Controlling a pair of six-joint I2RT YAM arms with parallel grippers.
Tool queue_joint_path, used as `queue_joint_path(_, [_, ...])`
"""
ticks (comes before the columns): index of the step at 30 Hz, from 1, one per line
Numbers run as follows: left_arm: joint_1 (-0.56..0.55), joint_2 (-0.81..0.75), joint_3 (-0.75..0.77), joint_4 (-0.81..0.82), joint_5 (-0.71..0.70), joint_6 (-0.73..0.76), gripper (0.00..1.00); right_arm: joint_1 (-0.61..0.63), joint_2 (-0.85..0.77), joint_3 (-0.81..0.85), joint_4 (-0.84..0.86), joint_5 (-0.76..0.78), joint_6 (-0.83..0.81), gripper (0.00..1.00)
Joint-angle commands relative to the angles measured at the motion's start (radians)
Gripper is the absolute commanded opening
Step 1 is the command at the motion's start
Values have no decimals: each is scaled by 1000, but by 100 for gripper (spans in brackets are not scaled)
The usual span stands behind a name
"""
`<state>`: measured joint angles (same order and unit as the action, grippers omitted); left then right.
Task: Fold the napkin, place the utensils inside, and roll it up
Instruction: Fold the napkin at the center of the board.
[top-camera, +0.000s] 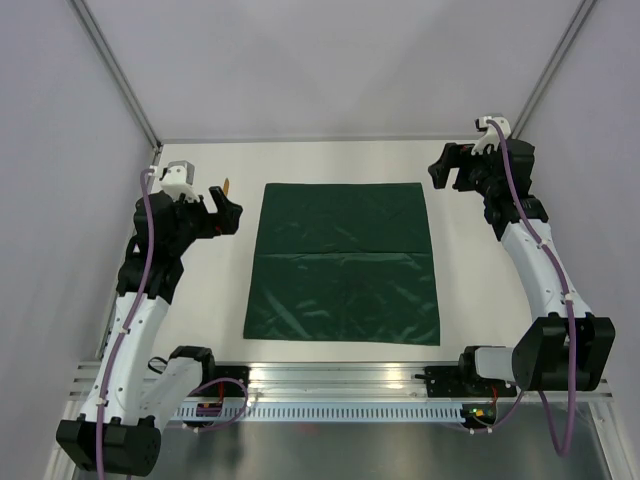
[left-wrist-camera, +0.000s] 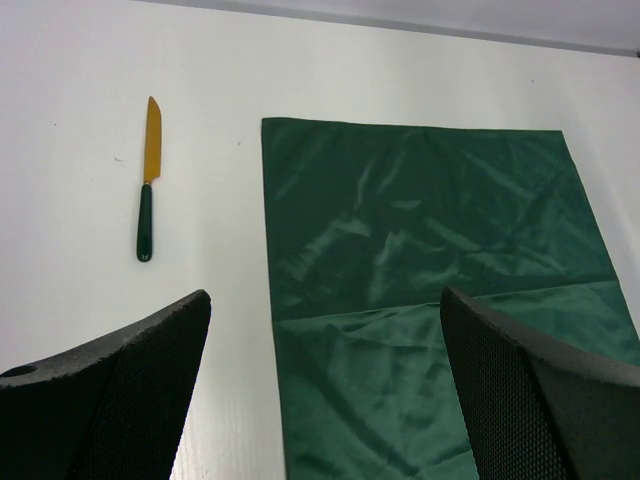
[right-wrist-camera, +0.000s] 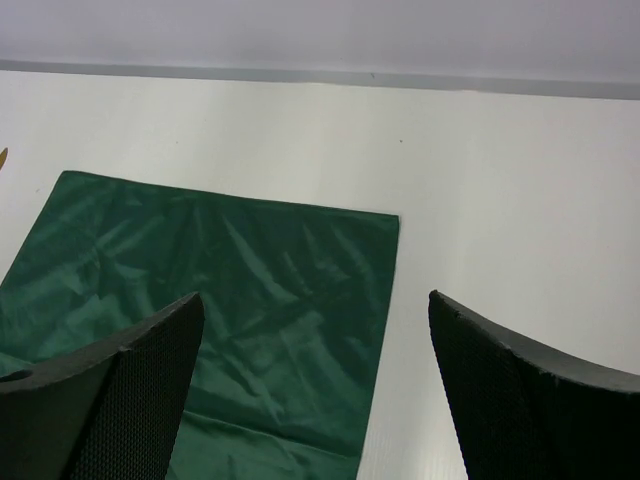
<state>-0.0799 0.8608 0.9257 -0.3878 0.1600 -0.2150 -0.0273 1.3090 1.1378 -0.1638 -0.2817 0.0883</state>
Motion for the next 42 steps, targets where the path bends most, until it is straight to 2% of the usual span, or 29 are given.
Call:
queue_joint_path(1, [3, -11, -1, 17, 26, 32, 100, -2, -16, 37, -23, 39, -4, 98])
queue_joint_path(10, [2, 4, 38, 17, 49, 22, 100, 15, 53, 80, -100, -33, -36, 98])
queue_joint_path(17, [2, 11, 64, 13, 65, 12, 100, 197, 90, 99, -129, 28, -53, 98])
queue_joint_path(25, [2, 1, 50, 7, 69, 9, 100, 260, 111, 76, -134, 68, -62, 98])
queue_joint_path(27, [-1, -5, 39, 19, 117, -9, 100, 260, 114, 77, -128, 78, -65, 98])
queue_joint_path(28, [-26, -5, 33, 33, 127, -20, 100, 260, 119, 79, -128, 88, -64, 98])
queue_joint_path(30, [-90, 10, 22, 38, 57, -29, 100, 260, 130, 95, -129, 93, -61, 98])
queue_joint_path(31, [-181, 20, 21, 38, 17, -27, 100, 260, 133, 105, -134, 98, -59, 98])
queue_joint_path(32, [-239, 27, 12, 55, -93, -26, 100, 259, 136, 112, -137, 104, -56, 98])
queue_joint_path(33, [-359, 52, 7, 69, -143, -21, 100, 259, 137, 125, -140, 113, -53, 98])
queue_joint_path(35, [-455, 84, -1, 122, -239, -20, 100, 257, 138, 134, -151, 137, -53, 98])
queue_joint_path(37, [-555, 139, -14, 179, -260, -30, 100, 247, 138, 149, -161, 138, -41, 98])
queue_joint_path(42, [-763, 299, -25, 367, -364, 14, 100, 68, 176, 194, -235, 27, -16, 98])
